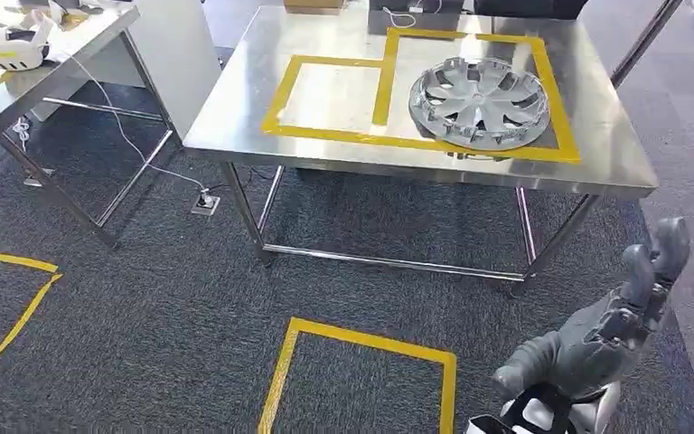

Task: Take the parts from the cabinet and place them on the table.

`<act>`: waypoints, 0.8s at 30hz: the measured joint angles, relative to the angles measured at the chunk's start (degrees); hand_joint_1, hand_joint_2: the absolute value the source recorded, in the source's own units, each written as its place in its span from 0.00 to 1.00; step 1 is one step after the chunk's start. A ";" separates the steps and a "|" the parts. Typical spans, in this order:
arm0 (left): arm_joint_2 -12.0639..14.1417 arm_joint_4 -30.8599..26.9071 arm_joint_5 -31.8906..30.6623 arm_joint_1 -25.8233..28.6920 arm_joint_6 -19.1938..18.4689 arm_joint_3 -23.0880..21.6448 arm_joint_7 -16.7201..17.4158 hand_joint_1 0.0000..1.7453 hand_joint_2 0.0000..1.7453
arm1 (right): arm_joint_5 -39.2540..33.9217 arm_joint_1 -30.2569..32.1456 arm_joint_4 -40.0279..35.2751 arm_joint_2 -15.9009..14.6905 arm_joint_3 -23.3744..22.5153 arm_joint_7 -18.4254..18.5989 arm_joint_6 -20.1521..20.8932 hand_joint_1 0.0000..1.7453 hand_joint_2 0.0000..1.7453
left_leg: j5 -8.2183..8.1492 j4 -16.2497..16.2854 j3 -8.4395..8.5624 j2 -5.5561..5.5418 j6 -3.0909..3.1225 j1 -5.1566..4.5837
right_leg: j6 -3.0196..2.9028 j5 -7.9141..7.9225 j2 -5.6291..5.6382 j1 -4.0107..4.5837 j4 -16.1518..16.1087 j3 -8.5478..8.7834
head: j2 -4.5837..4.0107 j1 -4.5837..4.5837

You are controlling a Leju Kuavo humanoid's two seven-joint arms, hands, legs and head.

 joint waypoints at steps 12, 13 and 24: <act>-0.20 0.00 -0.28 0.00 0.02 0.04 -0.11 0.00 0.00 | -1.74 2.64 11.92 -0.07 0.35 -0.15 0.00 0.00 0.00 | 1.86 -11.80 2.07 0.52 3.97 -0.84 | 2.77 -10.92 0.23 -0.33 18.45 -6.31 | 0.00 0.50; -0.20 0.00 -0.37 0.01 0.02 0.04 -0.11 0.00 0.00 | -0.45 3.08 13.81 -0.09 0.33 -0.15 0.00 0.00 0.00 | 2.89 -11.48 0.71 0.65 3.95 -0.97 | 2.53 -8.89 0.30 -0.26 20.08 -5.28 | 0.00 0.48; -0.35 0.04 -1.46 0.07 0.04 0.74 -0.02 0.00 0.00 | -7.79 0.88 39.67 0.48 -0.50 4.70 2.43 0.00 0.00 | 1.99 -6.85 -5.68 -0.04 1.14 -0.64 | -1.09 -4.84 0.22 0.53 -1.17 7.37 | 0.00 0.02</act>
